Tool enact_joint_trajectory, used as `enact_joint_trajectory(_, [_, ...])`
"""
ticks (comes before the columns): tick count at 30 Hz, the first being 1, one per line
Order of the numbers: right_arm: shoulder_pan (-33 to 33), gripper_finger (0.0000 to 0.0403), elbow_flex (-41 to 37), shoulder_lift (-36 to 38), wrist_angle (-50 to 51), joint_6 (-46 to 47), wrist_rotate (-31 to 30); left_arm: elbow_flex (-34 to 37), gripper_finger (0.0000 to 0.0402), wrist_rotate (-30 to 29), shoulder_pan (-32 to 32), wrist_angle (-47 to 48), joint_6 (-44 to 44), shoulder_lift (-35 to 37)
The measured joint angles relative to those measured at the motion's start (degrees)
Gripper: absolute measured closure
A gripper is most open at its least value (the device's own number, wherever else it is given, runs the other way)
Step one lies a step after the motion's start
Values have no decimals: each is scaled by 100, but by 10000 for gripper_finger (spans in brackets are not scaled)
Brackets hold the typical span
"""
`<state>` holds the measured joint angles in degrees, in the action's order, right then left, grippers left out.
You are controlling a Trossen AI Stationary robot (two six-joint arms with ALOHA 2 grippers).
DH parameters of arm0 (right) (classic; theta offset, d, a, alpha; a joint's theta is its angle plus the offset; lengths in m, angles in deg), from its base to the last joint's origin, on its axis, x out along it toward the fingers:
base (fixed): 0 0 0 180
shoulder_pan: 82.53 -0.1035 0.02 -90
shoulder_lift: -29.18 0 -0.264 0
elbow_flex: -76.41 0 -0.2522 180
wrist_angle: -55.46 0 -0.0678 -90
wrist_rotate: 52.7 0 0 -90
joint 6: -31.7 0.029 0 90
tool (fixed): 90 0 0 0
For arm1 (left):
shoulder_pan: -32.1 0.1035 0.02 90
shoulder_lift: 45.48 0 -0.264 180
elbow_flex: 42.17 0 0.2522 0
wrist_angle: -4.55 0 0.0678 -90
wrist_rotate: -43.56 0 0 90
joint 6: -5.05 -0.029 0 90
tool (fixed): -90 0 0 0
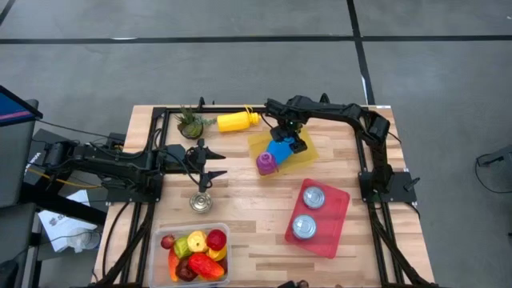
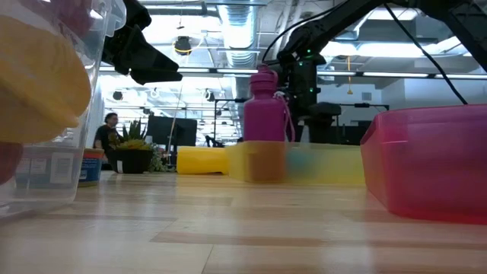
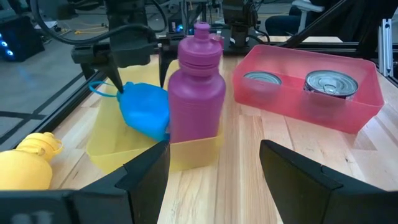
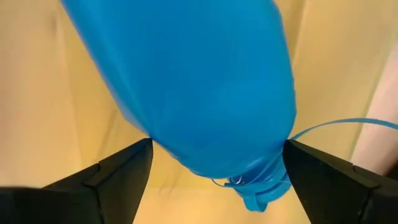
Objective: Pick & Place Food Item
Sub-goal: Adjust the blue tumbler in the yellow bin
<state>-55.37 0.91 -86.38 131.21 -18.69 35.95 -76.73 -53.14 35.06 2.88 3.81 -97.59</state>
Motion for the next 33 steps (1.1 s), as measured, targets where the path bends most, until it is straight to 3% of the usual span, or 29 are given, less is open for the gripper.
enact_joint_trajectory(3, [2,56,-52,0,-149,-84,169,0,160,-7,0,1,0,0])
enact_joint_trajectory(7, [-4,58,-98,2,-251,490,105,0,160,-24,0,1,0,0])
enact_joint_trajectory(14, [79,84,-105,66,-52,1725,-797,0,160,-20,0,0,2,0])
enact_joint_trajectory(22, [90,101,-103,216,-34,2459,-838,0,160,-17,0,-1,2,0])
enact_joint_trajectory(33, [794,101,-73,409,-770,2215,-858,0,160,-6,0,1,17,0])
